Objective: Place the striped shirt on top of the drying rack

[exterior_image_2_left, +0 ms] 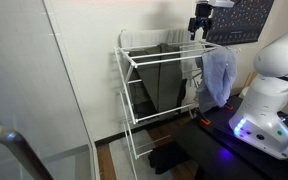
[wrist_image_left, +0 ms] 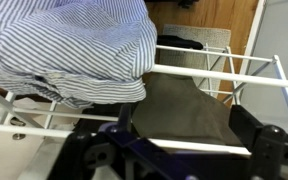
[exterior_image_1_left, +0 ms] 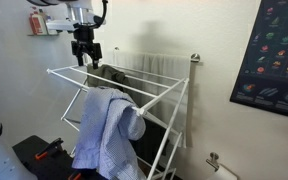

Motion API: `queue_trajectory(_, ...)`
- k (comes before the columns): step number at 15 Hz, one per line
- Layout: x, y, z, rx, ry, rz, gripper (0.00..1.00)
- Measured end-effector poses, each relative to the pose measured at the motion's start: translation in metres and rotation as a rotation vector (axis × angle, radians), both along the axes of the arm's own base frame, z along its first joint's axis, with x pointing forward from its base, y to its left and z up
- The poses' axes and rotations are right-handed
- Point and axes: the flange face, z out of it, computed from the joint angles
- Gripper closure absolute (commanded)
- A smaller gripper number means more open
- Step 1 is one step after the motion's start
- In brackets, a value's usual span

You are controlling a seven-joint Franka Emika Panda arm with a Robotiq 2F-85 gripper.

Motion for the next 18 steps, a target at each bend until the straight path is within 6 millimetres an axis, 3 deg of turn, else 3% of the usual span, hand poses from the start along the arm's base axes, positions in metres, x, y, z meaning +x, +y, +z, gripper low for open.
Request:
queue_trajectory(4,0.008,-0.056,-0.004,-0.026,0.025,-0.098,0.00)
queue_trajectory(9,0.011,-0.117,-0.028,-0.042,0.098,-0.207,0.00)
queue_trajectory(18,0.023,-0.156,-0.072,-0.023,0.210,-0.283,0.00)
